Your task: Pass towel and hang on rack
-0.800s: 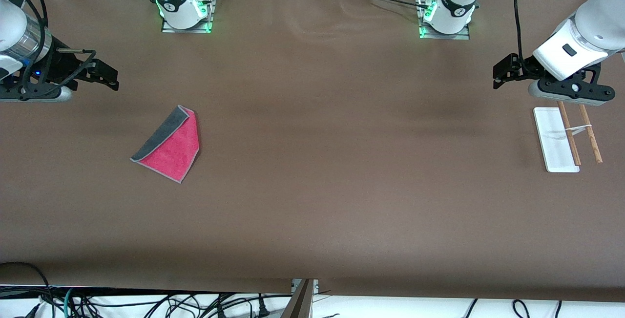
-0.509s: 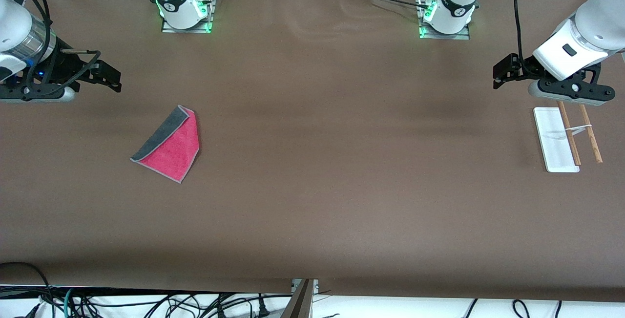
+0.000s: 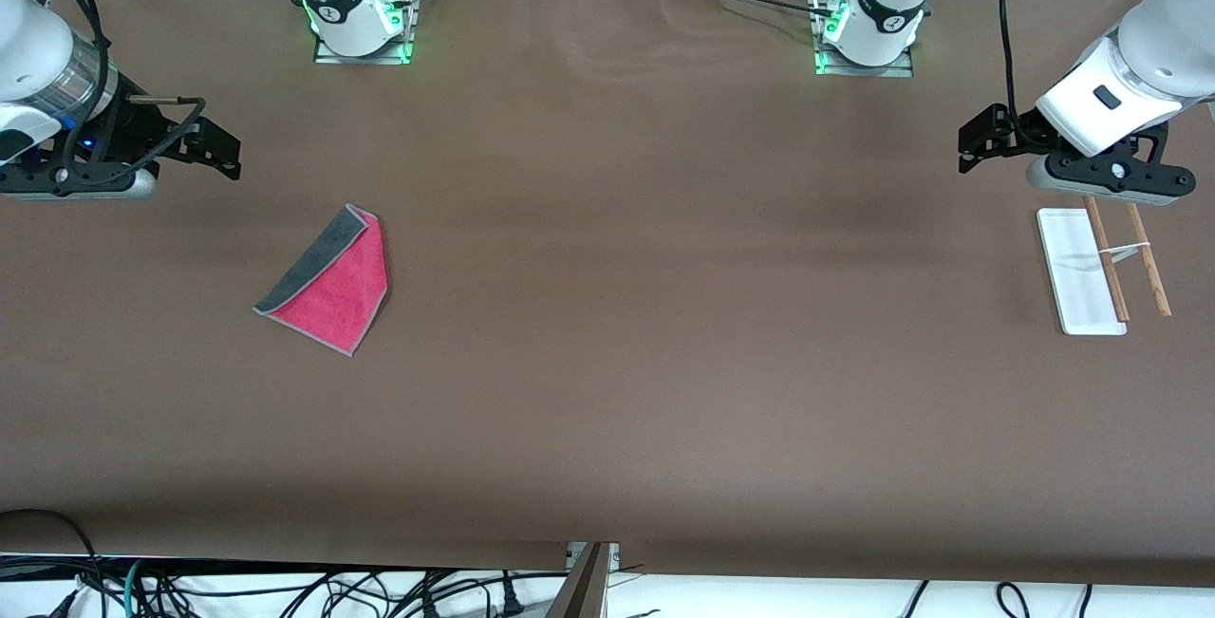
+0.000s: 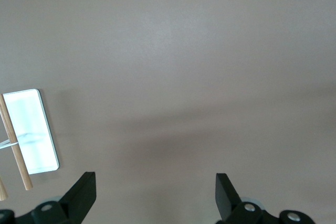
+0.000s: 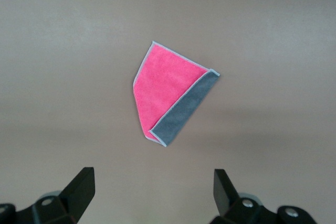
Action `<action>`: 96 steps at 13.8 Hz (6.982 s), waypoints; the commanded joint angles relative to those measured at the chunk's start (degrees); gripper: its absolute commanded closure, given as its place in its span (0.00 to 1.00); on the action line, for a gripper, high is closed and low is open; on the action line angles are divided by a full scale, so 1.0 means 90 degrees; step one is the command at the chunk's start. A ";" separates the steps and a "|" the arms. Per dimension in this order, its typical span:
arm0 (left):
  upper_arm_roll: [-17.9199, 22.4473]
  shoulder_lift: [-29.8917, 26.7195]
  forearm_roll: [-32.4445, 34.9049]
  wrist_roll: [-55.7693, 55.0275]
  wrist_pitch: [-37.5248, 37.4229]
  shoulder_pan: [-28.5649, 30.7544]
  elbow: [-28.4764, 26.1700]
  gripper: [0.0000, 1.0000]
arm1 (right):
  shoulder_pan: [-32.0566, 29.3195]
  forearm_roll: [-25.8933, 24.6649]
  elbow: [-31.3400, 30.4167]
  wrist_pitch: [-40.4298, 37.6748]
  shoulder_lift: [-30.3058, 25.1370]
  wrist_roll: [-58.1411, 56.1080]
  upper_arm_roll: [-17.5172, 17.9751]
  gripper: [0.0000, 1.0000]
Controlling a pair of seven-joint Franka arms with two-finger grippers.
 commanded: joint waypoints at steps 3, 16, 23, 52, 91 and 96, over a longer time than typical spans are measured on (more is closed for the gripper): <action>-0.0025 0.0021 0.0128 0.0155 -0.0011 0.0022 0.0082 0.00 | 0.0105 -0.0100 0.0028 -0.0107 0.0033 -0.0007 0.0013 0.00; -0.0025 0.0021 0.0128 0.0155 -0.0011 0.0032 0.0073 0.00 | 0.0096 -0.0022 -0.0089 -0.0311 0.0101 -0.0269 -0.0007 0.00; -0.0025 0.0021 0.0119 0.0155 -0.0011 0.0032 0.0082 0.00 | 0.0076 0.0154 -0.0313 -0.0186 0.0658 -0.2767 -0.0046 0.00; -0.0025 0.0031 0.0109 0.0155 -0.0011 0.0042 0.0082 0.00 | -0.1232 0.2264 0.0018 0.3282 0.4360 -1.1511 -0.0583 0.14; -0.0015 0.0031 0.0099 0.0165 -0.0177 0.0071 0.0063 0.00 | 0.0543 0.1638 0.3697 -0.1891 0.3891 -0.5100 -0.0505 1.00; 0.0004 0.0021 0.0080 0.0184 -0.0381 0.0091 0.0073 0.00 | 0.0877 0.2360 0.3944 -0.2324 0.3725 -0.2366 0.0177 1.00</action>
